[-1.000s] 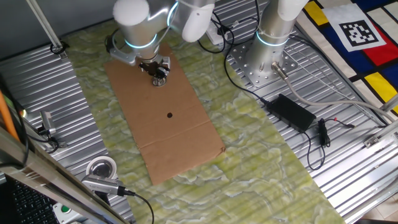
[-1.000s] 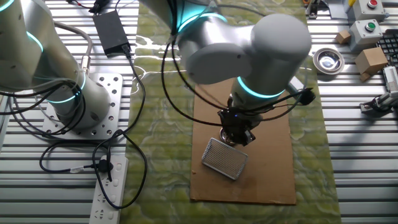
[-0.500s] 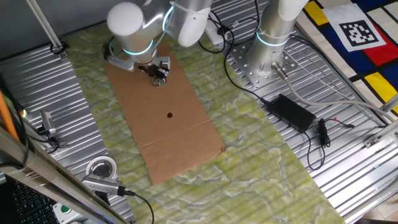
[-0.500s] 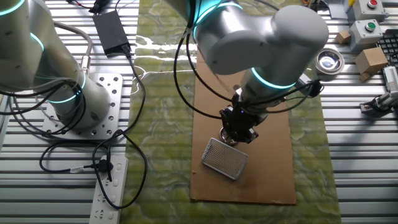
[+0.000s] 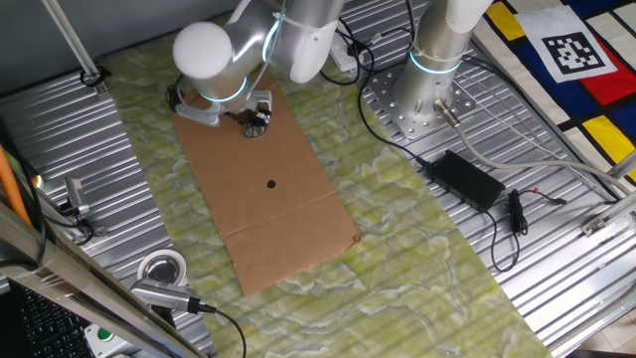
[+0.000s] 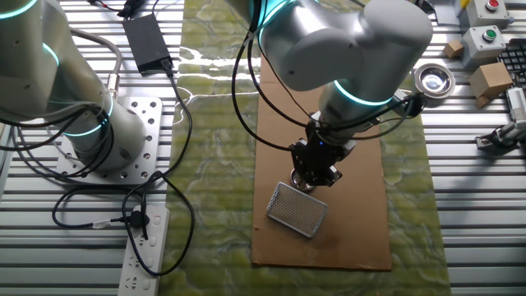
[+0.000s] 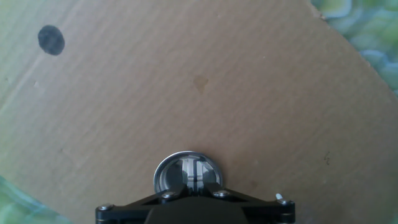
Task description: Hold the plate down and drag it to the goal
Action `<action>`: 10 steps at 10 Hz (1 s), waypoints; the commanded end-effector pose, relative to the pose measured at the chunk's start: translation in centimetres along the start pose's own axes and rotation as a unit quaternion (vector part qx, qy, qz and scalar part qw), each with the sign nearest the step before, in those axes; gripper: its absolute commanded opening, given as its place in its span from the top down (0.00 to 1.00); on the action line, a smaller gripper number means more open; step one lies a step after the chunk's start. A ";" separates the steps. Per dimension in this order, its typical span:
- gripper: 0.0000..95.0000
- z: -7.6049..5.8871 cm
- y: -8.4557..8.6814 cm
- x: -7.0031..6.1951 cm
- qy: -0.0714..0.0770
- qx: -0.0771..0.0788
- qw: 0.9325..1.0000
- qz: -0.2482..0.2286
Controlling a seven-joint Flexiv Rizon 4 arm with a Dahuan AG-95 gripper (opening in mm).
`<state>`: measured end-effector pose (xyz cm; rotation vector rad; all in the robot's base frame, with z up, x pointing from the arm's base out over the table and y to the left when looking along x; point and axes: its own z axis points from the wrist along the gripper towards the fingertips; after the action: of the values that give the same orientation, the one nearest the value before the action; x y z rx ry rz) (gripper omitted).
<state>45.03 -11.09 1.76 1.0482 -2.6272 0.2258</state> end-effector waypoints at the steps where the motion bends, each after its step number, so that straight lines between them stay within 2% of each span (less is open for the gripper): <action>1: 1.00 0.0 0.0 0.1 0.006 0.006 1.000 -0.009; 4: 1.00 0.0 0.0 0.1 0.018 0.018 0.999 -0.022; 10: 1.00 0.0 0.0 0.1 0.023 0.023 0.999 -0.030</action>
<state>44.98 -11.14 1.80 1.1223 -2.5541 0.2961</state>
